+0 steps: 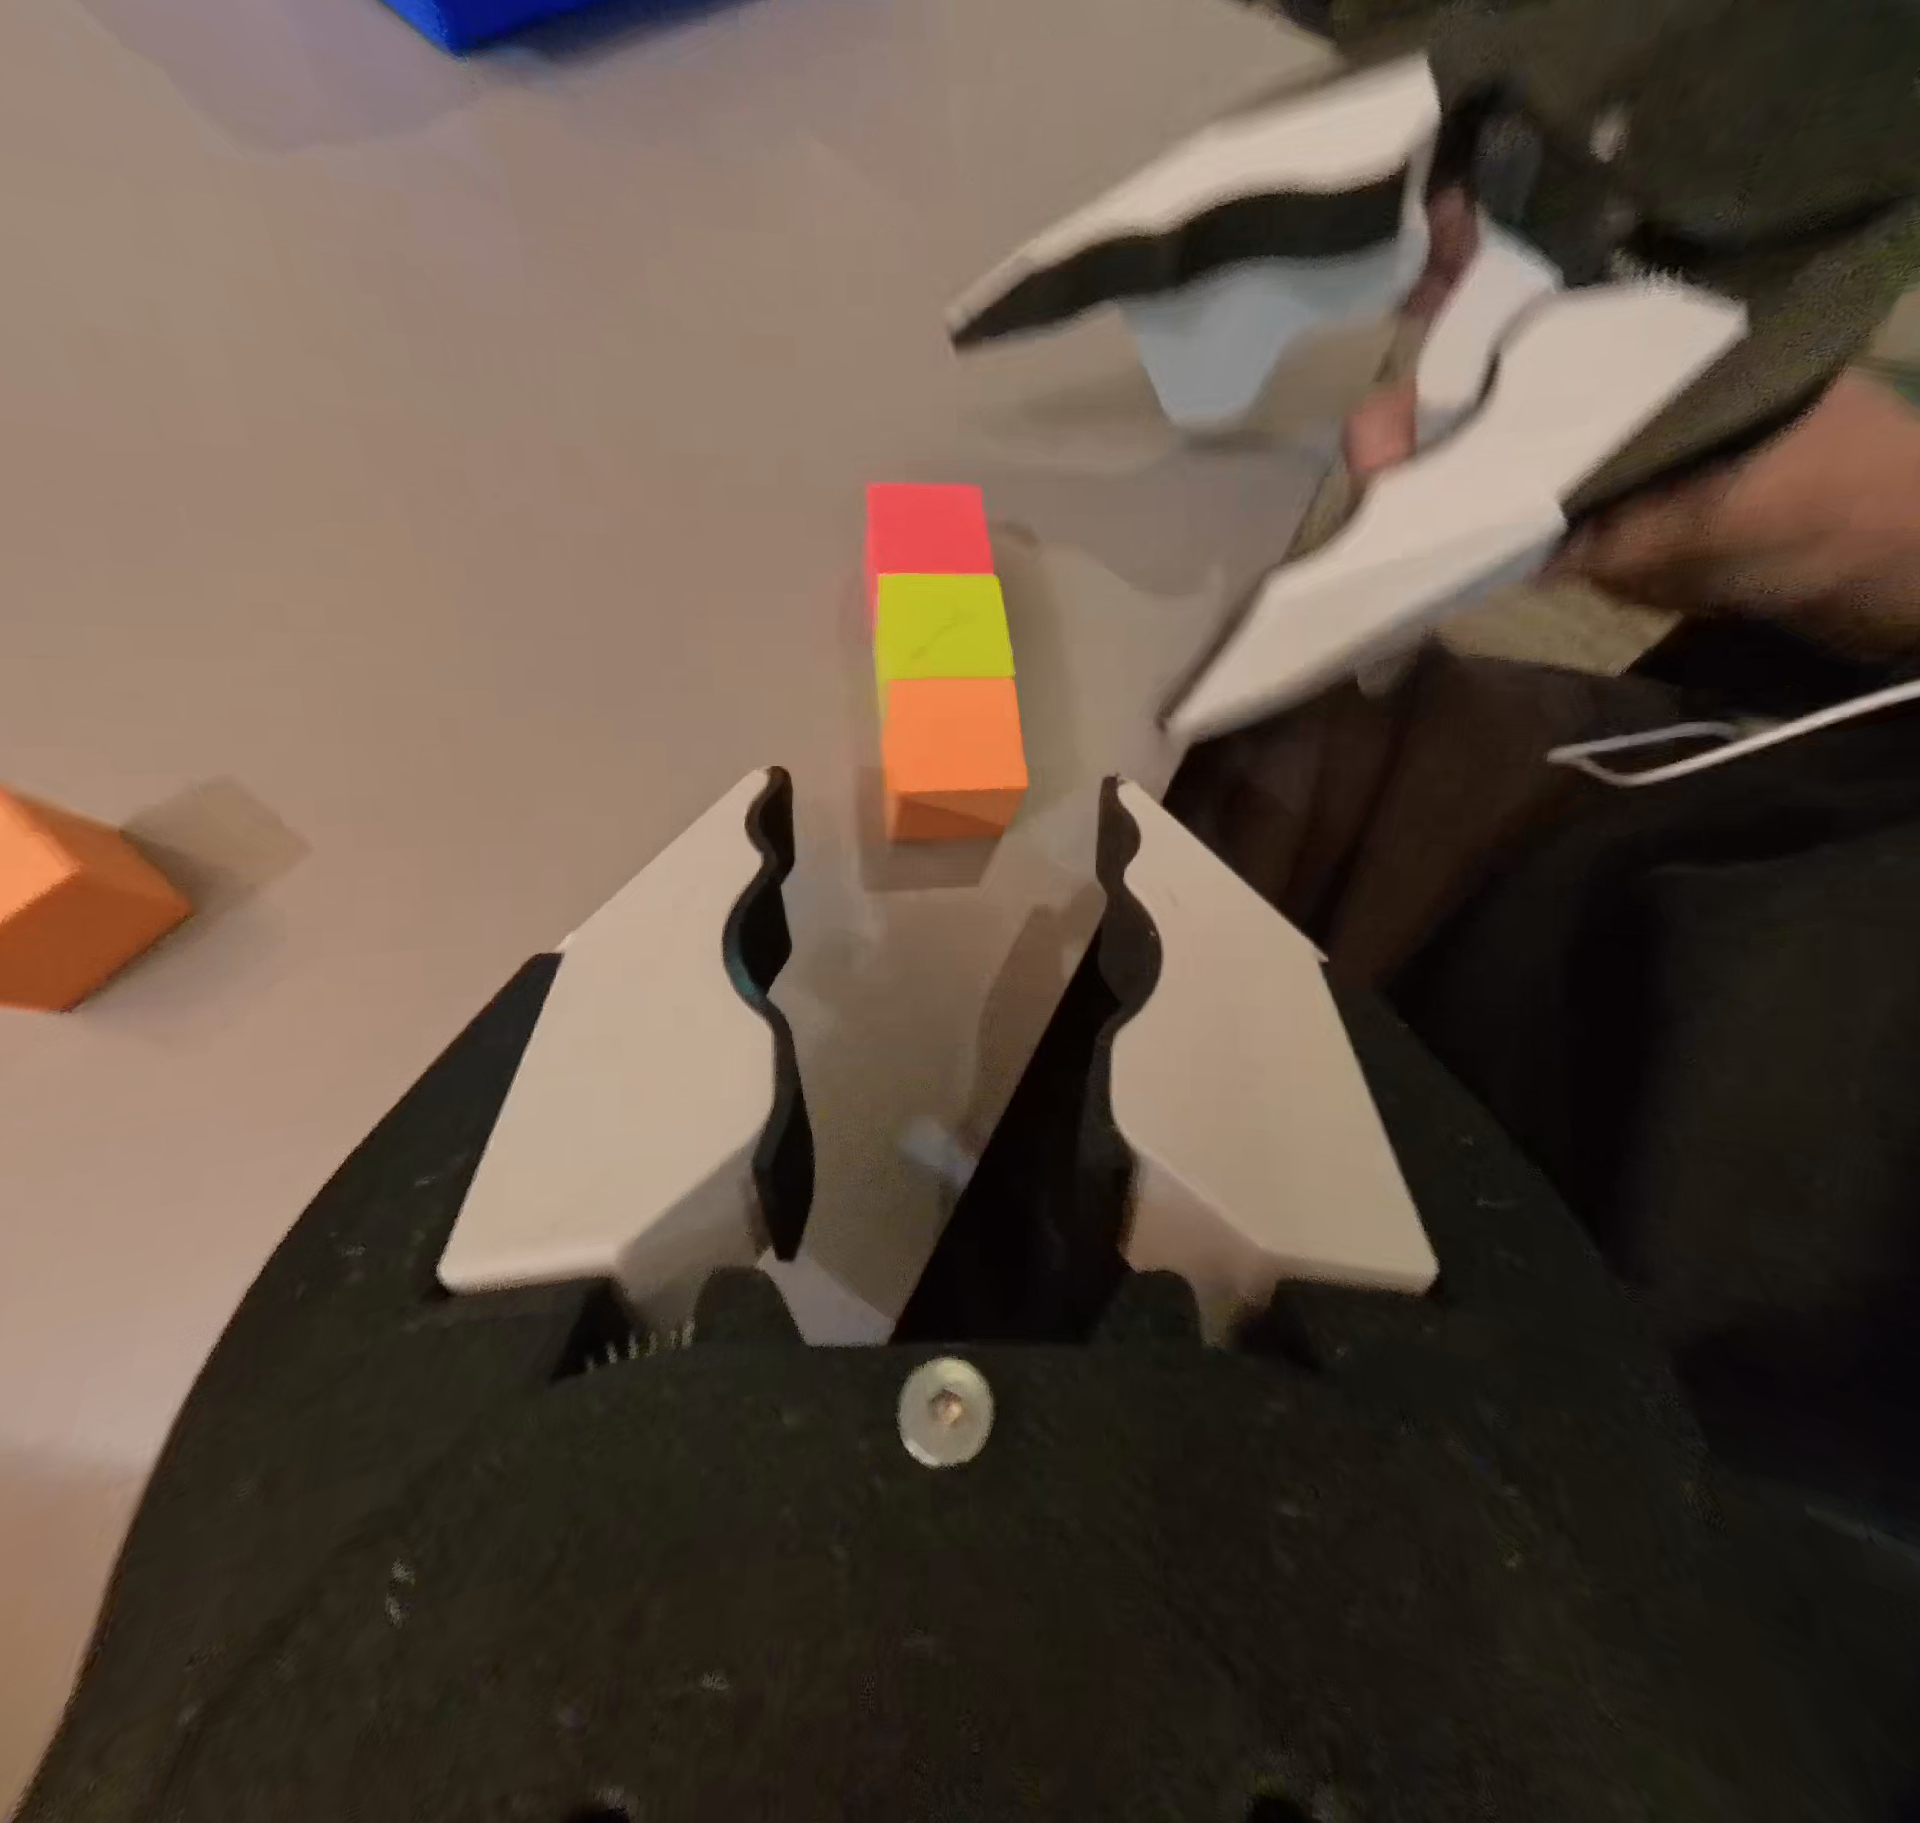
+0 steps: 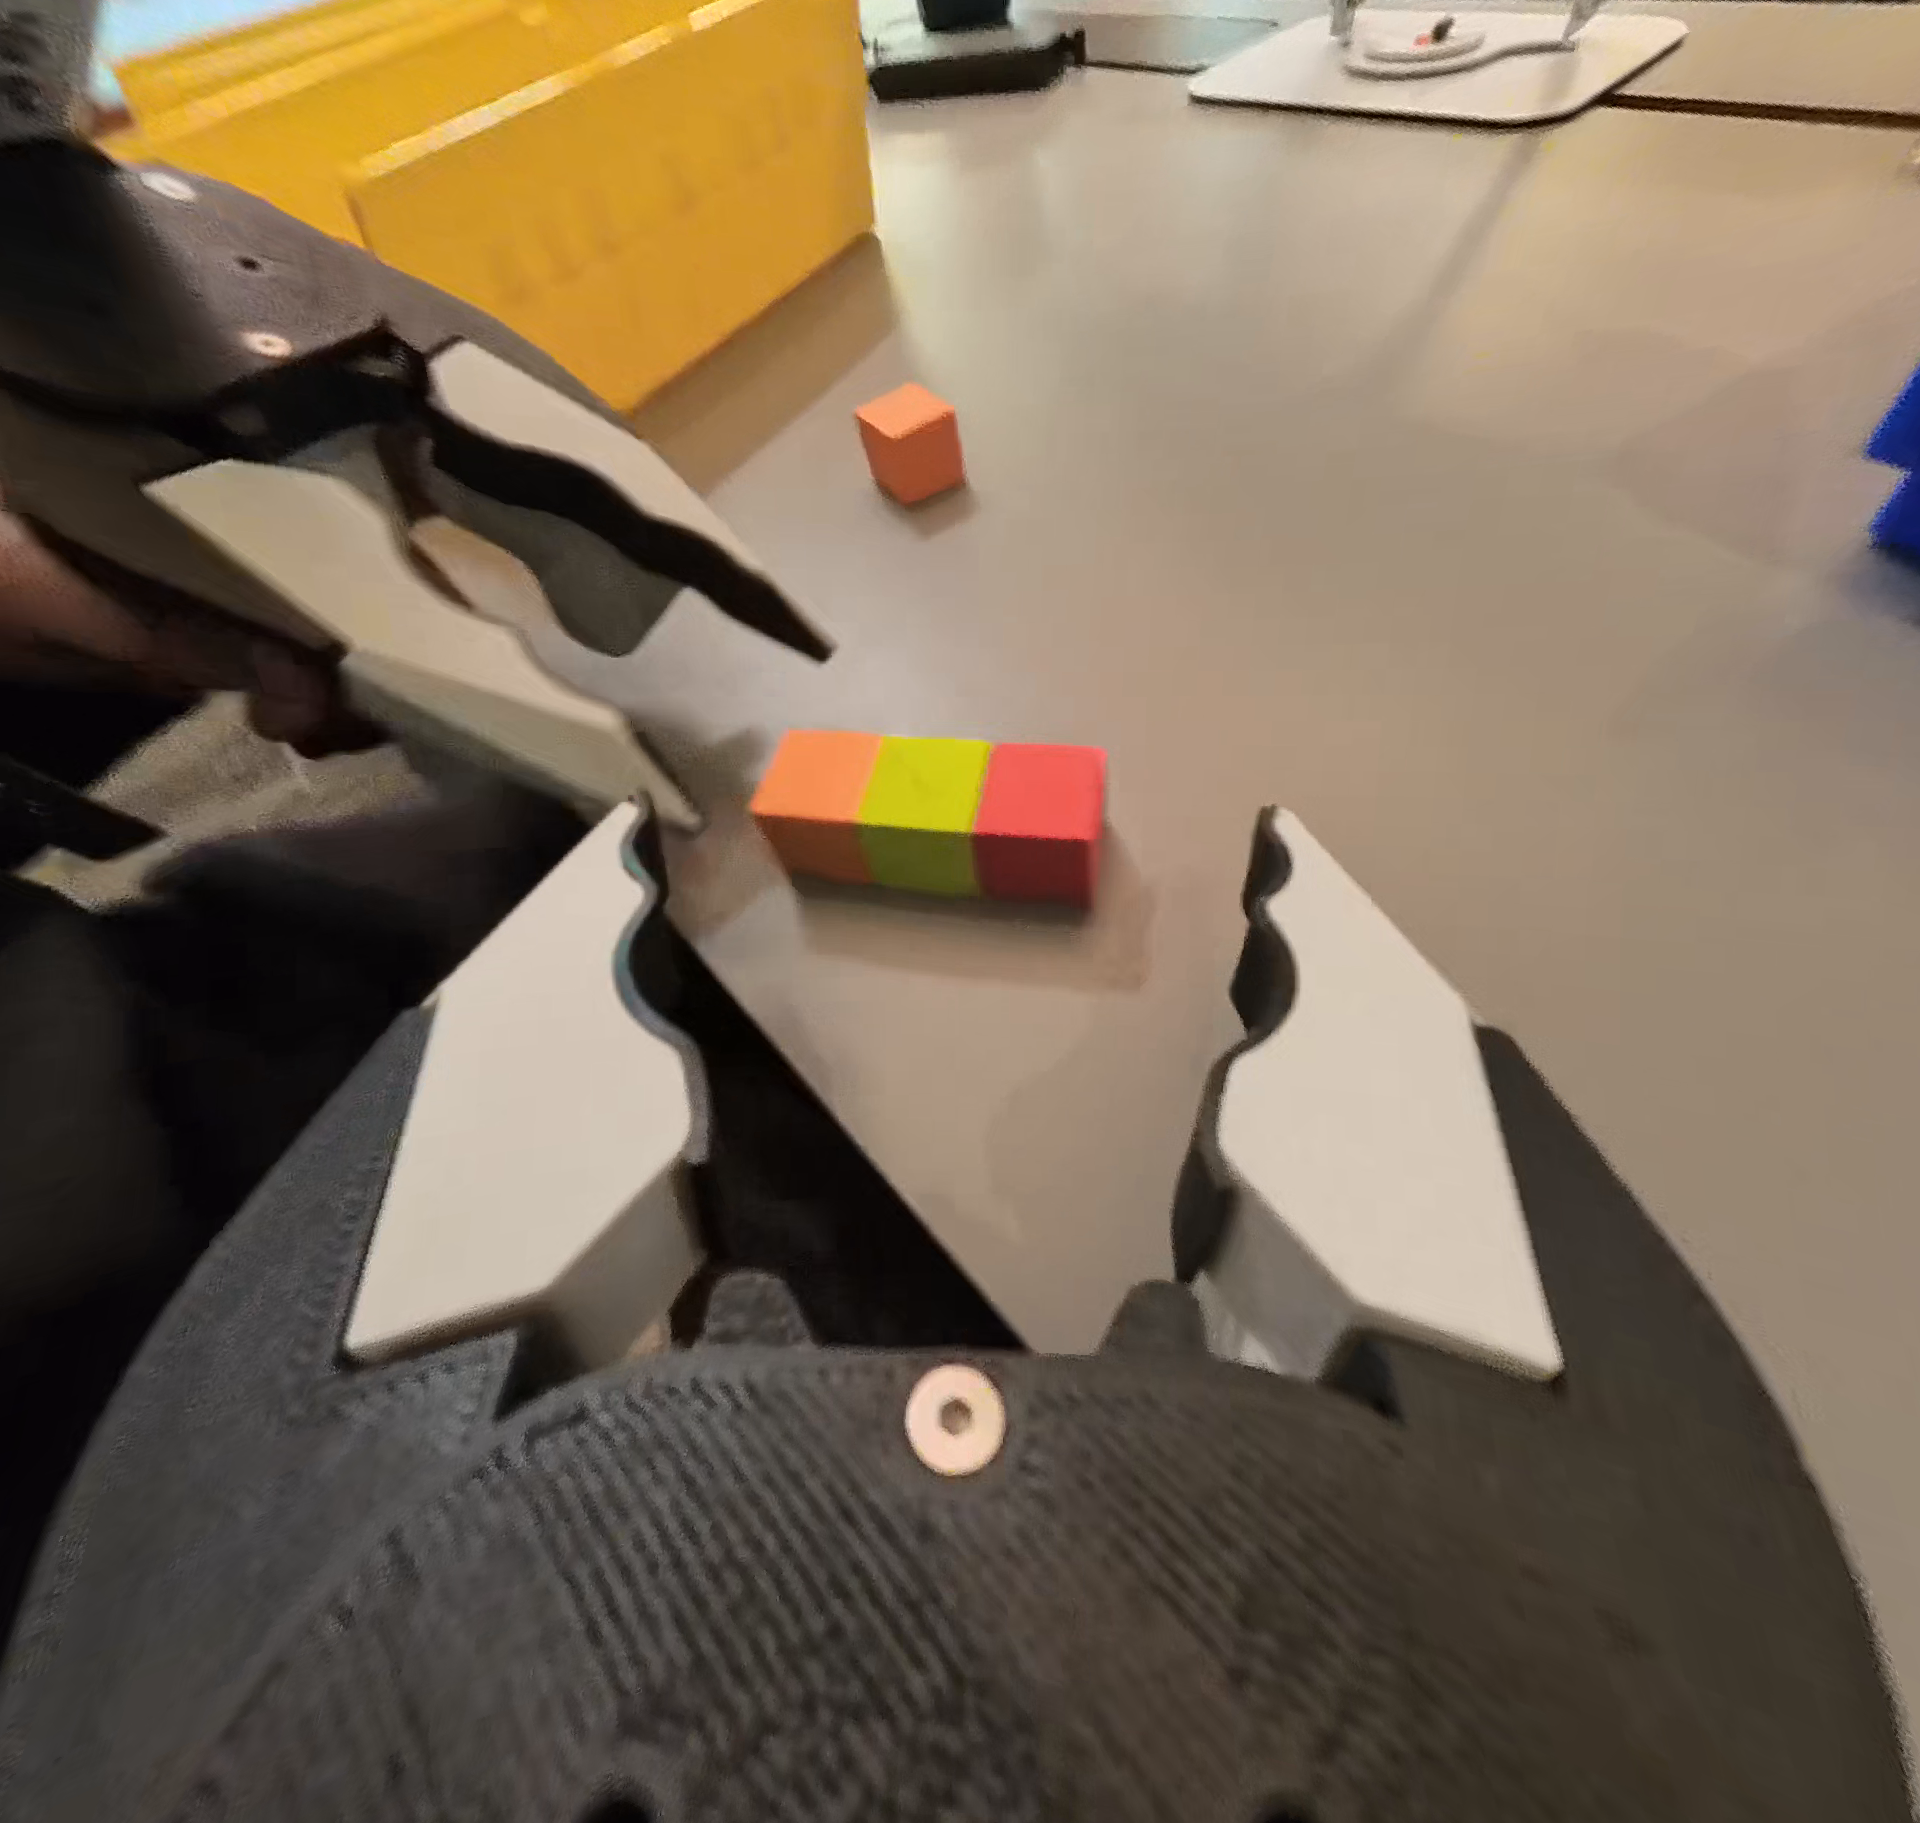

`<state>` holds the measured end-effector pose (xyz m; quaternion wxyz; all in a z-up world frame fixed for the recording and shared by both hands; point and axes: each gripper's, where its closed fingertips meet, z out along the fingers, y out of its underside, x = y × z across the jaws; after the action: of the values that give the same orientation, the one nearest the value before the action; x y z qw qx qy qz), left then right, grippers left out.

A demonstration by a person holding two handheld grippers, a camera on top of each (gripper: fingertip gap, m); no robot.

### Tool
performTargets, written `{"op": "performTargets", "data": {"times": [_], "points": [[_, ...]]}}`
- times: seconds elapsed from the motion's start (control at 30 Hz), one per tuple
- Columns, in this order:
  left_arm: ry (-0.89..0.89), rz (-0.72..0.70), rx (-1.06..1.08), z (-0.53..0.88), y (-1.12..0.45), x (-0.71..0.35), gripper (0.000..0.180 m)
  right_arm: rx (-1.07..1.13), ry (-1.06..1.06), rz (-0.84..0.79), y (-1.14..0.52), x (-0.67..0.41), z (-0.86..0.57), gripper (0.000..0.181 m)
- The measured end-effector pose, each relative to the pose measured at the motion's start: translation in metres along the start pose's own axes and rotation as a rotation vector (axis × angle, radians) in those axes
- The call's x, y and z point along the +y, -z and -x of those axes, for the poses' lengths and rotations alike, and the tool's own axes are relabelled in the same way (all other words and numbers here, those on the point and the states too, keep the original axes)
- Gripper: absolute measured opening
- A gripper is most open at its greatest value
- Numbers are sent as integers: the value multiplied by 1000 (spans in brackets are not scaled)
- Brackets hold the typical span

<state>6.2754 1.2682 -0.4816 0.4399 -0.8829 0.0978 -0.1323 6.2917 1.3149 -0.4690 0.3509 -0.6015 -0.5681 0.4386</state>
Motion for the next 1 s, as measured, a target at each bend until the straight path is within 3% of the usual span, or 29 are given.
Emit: {"op": "performTargets", "data": {"times": [0.1,0.3,0.47,0.7,1.0], "points": [[99,-94,-60,25,17,-14,55,45,-48,-29,-6,-1,12,105],[268,-175,-284,76,31,-14,57,117,11,70,-21,8,10,101],[257,-163,-294,76,25,-13,58,175,97,107,-27,6,10,96],[251,-163,-295,76,22,-14,57,176,36,135,-28,12,2,81],[262,-169,-296,79,24,-12,56,138,29,143,-27,11,-2,78]]}}
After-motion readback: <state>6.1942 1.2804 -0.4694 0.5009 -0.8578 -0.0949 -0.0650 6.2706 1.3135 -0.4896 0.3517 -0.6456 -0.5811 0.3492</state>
